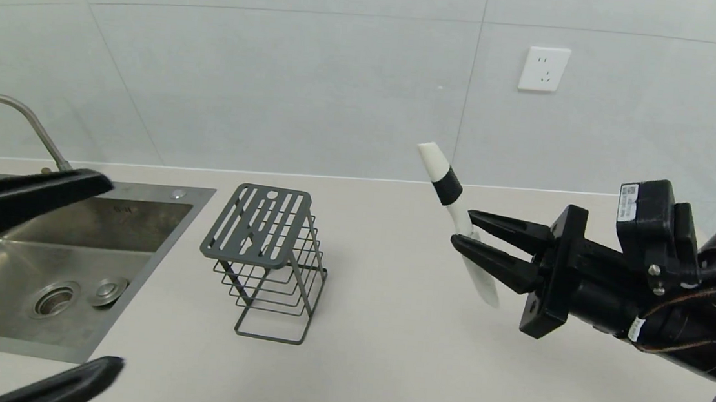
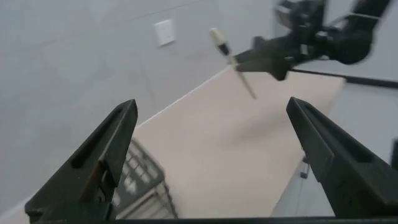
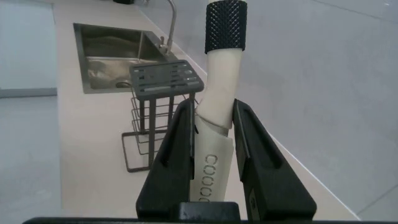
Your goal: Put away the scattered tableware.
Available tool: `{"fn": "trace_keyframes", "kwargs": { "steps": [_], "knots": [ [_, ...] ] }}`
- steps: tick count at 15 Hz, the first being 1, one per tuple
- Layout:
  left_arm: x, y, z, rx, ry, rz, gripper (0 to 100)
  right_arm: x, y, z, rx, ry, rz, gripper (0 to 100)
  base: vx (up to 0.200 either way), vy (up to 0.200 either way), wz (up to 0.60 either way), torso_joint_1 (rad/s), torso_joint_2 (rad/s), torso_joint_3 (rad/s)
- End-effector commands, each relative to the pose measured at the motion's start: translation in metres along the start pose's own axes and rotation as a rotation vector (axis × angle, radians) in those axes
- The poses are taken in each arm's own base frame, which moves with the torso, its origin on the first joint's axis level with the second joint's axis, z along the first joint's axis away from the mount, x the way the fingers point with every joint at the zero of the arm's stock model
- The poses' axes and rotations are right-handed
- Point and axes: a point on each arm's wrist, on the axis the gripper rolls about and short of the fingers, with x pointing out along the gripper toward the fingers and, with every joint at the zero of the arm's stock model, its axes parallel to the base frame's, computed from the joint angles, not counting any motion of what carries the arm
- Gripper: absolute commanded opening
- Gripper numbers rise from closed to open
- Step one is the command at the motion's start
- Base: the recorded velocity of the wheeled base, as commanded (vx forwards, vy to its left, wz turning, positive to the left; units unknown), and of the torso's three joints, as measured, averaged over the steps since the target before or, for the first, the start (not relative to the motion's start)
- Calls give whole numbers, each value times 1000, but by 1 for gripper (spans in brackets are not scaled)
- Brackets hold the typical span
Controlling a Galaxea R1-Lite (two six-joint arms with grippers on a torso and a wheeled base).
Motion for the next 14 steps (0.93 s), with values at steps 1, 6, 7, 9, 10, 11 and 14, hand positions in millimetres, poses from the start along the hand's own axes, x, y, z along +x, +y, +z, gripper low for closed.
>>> {"fn": "trace_keyframes", "kwargs": {
  "steps": [1,6,7,9,10,11,14],
  "knots": [
    [38,23,-44,-41,46,-150,100,-6,18,-3,24,14,47,0,0,0,0,0,0,0],
    [101,55,-88,-21,-65,-334,100,-12,28,15,1,-64,79,0,0,0,0,0,0,0],
    [111,49,-89,-56,-78,-372,100,-15,33,18,6,-70,98,0,0,0,0,0,0,0],
    [128,37,-93,-128,-95,-437,100,-19,40,23,6,-88,117,0,0,0,0,0,0,0],
    [134,36,-96,-142,-102,-448,100,-21,40,25,4,-92,117,0,0,0,0,0,0,0],
    [153,37,-102,-149,-139,-457,100,-25,42,26,5,-92,120,0,0,0,0,0,0,0],
    [194,28,-103,-195,-205,-401,100,-35,47,28,7,-88,123,0,0,0,0,0,0,0]
  ]
}}
